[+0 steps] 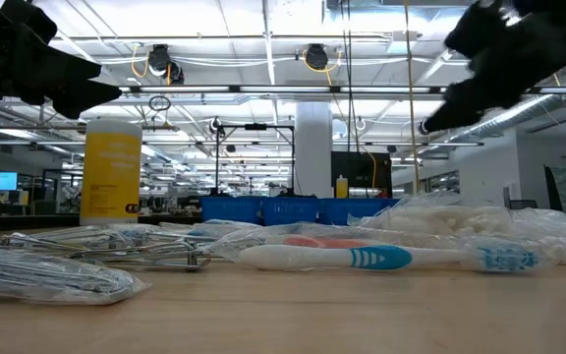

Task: Pick & Place Travel size toiletries
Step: Put the white cotton pack into the right blue basket

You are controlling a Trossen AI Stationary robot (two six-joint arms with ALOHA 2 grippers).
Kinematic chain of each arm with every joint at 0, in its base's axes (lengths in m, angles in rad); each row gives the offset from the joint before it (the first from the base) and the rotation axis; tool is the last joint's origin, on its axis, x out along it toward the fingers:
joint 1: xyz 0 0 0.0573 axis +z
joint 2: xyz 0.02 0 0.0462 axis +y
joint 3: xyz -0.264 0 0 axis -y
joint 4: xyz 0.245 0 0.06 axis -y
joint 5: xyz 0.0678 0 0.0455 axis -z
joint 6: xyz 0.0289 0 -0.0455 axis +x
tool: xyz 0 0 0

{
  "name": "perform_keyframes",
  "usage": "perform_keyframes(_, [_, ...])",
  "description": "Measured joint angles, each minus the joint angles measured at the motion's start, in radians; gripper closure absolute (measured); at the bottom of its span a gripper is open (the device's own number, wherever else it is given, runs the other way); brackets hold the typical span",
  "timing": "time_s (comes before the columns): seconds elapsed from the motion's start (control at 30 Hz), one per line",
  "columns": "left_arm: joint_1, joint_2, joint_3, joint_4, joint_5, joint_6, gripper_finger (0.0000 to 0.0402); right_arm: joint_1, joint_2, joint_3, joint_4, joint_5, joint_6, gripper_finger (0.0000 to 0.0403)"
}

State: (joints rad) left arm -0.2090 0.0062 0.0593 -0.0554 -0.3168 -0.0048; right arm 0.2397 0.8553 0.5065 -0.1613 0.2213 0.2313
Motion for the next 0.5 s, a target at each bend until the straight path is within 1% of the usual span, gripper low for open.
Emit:
perform_keyframes(0.1, [0.0, 0.0, 0.0, 0.0, 0.0, 0.0, 0.0091, 0.219, 0.083, 0.03, -0.035, 0.096, 0.115, 0.0184])
perform_keyframes(0.2, [0.0, 0.0, 0.0, 0.0, 0.0, 0.0, 0.0091, 0.362, 0.189, 0.049, -0.014, 0.173, 0.18, 0.0184])
perform_keyframes(0.27, [0.0, 0.0, 0.0, 0.0, 0.0, 0.0, 0.0091, 0.417, 0.261, 0.049, -0.021, 0.21, 0.217, 0.0184])
perform_keyframes(0.37, [0.0, 0.0, 0.0, 0.0, 0.0, 0.0, 0.0091, 0.458, 0.371, 0.049, -0.006, 0.248, 0.271, 0.0184])
perform_keyframes(0.5, [0.0, 0.0, 0.0, 0.0, 0.0, 0.0, 0.0091, 0.478, 0.493, 0.049, 0.058, 0.25, 0.295, 0.0183])
